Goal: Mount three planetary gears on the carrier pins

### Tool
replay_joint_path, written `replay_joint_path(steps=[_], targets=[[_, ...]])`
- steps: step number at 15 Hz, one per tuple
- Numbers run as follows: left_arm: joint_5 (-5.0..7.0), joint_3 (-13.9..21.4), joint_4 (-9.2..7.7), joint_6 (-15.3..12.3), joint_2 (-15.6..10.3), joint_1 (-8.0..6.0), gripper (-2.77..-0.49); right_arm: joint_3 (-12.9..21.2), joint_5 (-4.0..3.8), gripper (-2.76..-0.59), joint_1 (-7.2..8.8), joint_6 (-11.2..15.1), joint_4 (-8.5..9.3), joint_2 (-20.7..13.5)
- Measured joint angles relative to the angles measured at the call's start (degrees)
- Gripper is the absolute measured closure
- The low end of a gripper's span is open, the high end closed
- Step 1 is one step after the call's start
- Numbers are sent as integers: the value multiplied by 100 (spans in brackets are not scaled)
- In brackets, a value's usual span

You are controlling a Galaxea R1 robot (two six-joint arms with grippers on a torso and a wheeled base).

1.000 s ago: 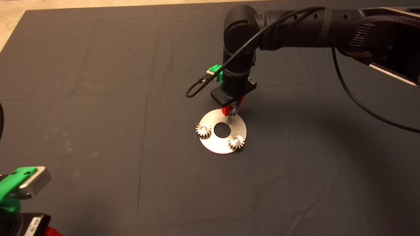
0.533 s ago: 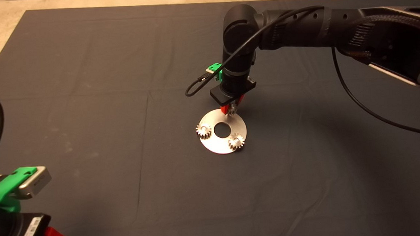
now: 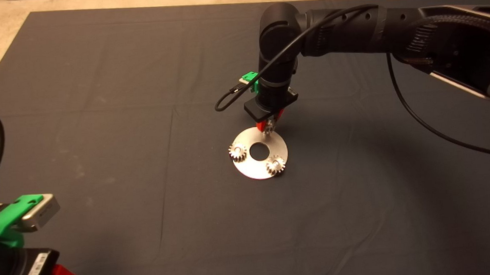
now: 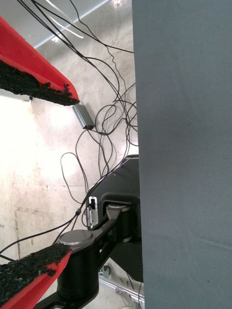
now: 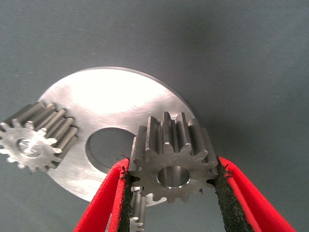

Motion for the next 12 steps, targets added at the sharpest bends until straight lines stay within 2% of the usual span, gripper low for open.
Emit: replay_joint_path(steps=[12], targets=[[0,0,0,0,0,0,-204,0,0,-107,0,-2,0,16]])
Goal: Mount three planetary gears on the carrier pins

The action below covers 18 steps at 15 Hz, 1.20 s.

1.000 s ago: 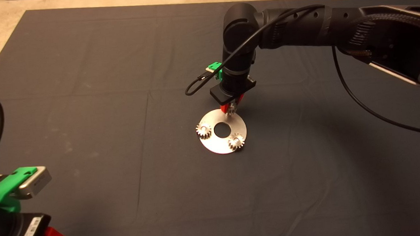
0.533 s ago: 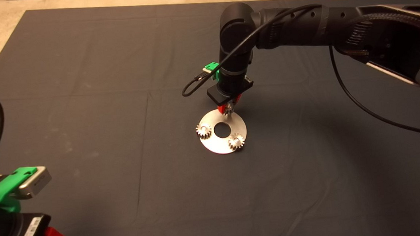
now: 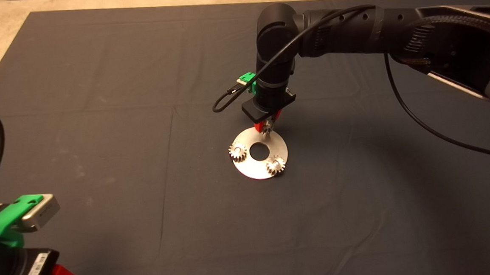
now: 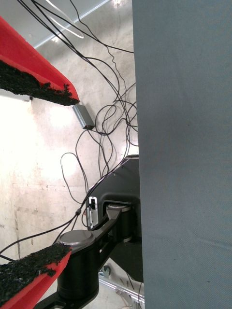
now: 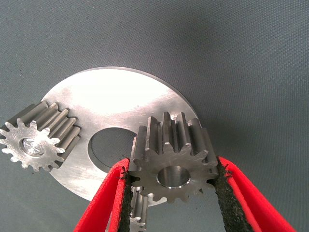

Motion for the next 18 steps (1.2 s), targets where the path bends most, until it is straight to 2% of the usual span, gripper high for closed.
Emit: replay_joint_path(steps=[14,18], targets=[[0,0,0,0,-2,0,-204,-17,0,-106,-11,-110,-5,-16],[0,0,0,0,-2,0,-204,-52,0,-107,-11,-124,-77,-16]])
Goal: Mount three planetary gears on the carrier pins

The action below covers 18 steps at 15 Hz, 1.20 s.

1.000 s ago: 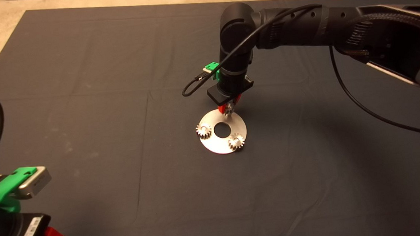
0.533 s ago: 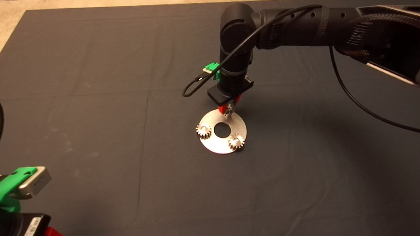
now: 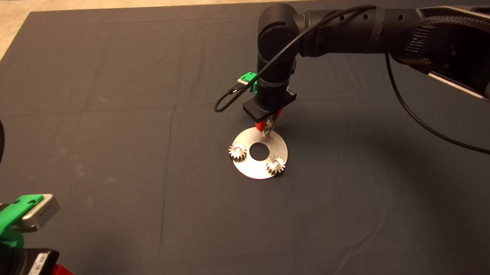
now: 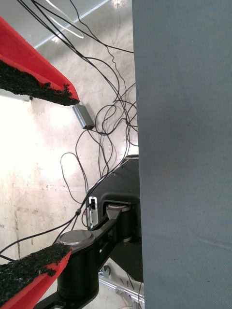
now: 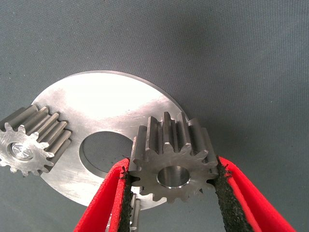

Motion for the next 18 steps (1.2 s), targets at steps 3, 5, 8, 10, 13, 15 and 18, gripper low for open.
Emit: replay_joint_path(steps=[3,5,8,10,13,15,18], targets=[[0,0,0,0,0,0,-204,0,0,-107,-5,-2,-11,0],[0,0,0,0,0,0,-204,0,0,-107,-7,-2,-13,2],[-1,0,0,0,2,0,-204,0,0,-106,-13,0,-28,5],[-1,0,0,1,0,0,-204,2,-2,-107,-20,0,-33,18],[0,0,-1,1,0,0,-204,2,0,-107,-29,0,-47,18],[0,0,0,2,0,0,-204,2,0,-107,-29,0,-48,18],[0,0,-2,2,0,0,-204,11,0,-107,-29,0,-50,16]])
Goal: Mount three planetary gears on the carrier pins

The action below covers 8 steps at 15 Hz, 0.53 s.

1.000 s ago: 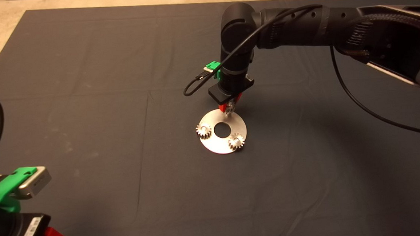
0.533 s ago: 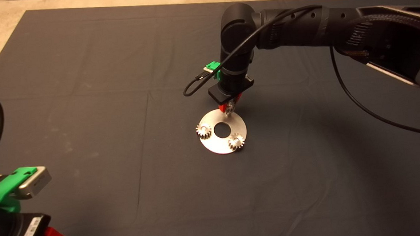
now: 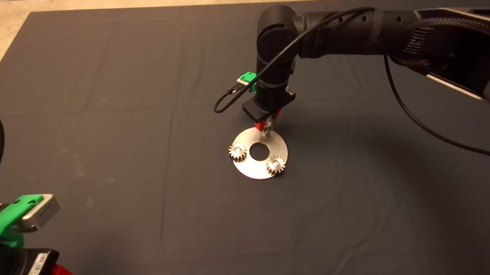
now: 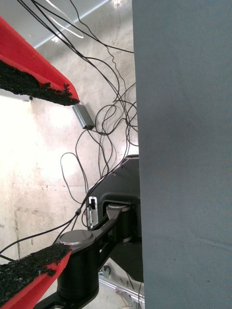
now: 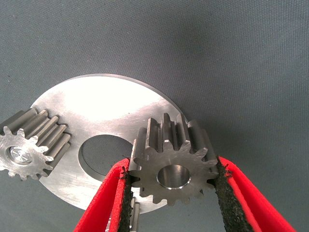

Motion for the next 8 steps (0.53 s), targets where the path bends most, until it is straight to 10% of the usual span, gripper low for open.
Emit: replay_joint_path(steps=[8], targets=[[0,0,2,0,-33,0,-204,143,-5,-107,-20,4,0,-18]])
